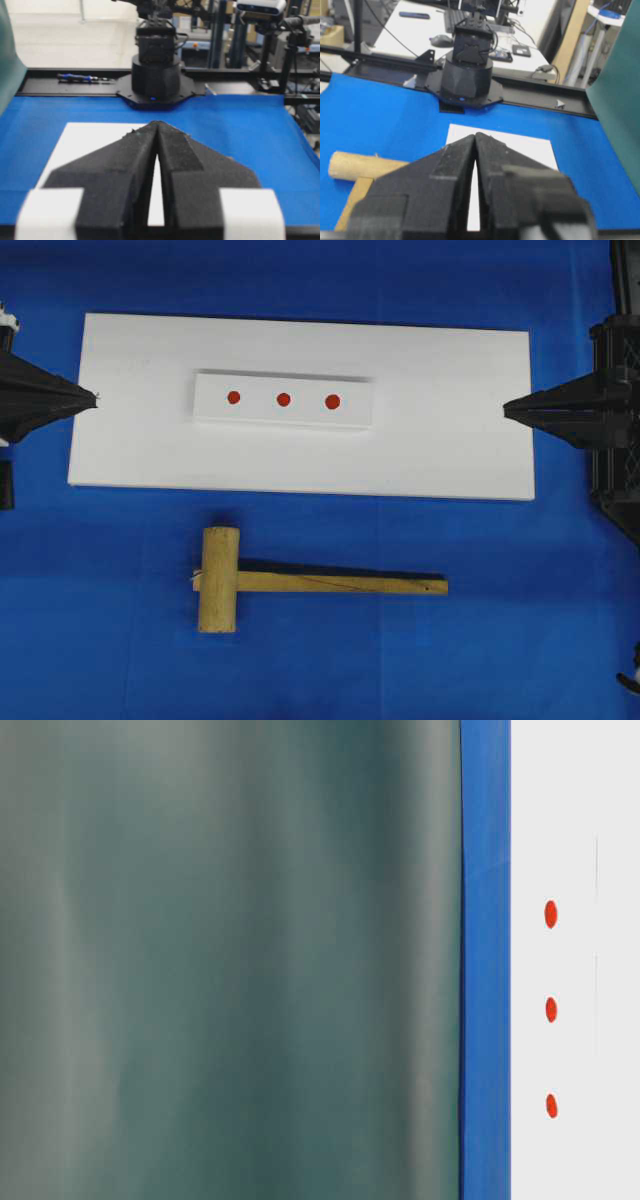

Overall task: Hit the mark with a hammer.
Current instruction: 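Reach the right gripper down to the wooden mallet handle and grasp it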

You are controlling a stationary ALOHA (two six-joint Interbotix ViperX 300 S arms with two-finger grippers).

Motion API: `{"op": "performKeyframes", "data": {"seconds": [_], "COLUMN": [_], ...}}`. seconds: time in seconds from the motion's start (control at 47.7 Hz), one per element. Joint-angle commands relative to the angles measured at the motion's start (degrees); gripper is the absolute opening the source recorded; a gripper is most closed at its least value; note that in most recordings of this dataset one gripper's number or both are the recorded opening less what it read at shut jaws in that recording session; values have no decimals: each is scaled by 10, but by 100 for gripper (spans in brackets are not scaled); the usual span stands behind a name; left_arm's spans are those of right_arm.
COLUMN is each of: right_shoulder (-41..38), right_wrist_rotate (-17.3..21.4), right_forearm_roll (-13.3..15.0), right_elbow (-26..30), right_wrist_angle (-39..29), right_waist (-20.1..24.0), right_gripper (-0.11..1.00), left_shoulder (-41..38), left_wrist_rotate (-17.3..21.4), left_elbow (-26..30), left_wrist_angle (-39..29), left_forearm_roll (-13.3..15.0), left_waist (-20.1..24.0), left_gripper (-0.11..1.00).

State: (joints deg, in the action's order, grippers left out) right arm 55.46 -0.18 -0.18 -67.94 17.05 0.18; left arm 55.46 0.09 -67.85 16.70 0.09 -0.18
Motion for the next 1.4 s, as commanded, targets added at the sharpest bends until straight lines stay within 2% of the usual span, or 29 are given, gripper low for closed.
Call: {"op": "performKeyframes", "data": {"seconds": [0.0, 0.105, 0.293, 0.545, 0.691, 0.775, 0.838, 0.922, 1.027, 1.11, 1.152, 1.257, 1.383], "right_shoulder": [-10, -18, -58, -171, -246, -287, -314, -349, -407, -451, -475, -533, -592], "right_wrist_rotate": [2, 4, 17, 49, 54, 58, 61, 62, 62, 62, 62, 62, 62], "right_forearm_roll": [0, 0, -10, -11, -12, -21, -31, -47, -63, -79, -91, -120, -151], "right_elbow": [18, 26, 43, 91, 124, 143, 155, 171, 189, 200, 206, 222, 241], "right_wrist_angle": [-1, -15, -24, -11, -11, -11, -14, -20, -18, -5, 7, 45, 83], "right_waist": [5, 23, 80, 147, 158, 158, 158, 158, 159, 161, 162, 166, 176], "right_gripper": [0, -6, -6, -6, -3, 5, 16, 37, 71, 91, 93, 89, 90], "left_shoulder": [-4, -2, -2, -4, -4, -3, -2, -3, -4, -4, -4, -4, -4], "left_wrist_rotate": [-4, -5, -5, -6, -6, -6, -6, -7, -9, -9, -9, -9, -9], "left_elbow": [10, 10, 9, 4, 4, 4, 3, 1, -1, -2, -2, -3, -4], "left_wrist_angle": [-4, -9, -11, -18, -18, -18, -18, -18, -18, -18, -18, -18, -18], "left_forearm_roll": [3, 4, 4, 4, 4, 4, 4, 4, 4, 4, 4, 4, 4], "left_waist": [0, 0, 0, 1, 0, 0, 1, 0, 1, 0, 1, 0, 0], "left_gripper": [0, 0, 0, 0, 0, 0, 0, 0, 0, 0, 0, 0, 0]}}
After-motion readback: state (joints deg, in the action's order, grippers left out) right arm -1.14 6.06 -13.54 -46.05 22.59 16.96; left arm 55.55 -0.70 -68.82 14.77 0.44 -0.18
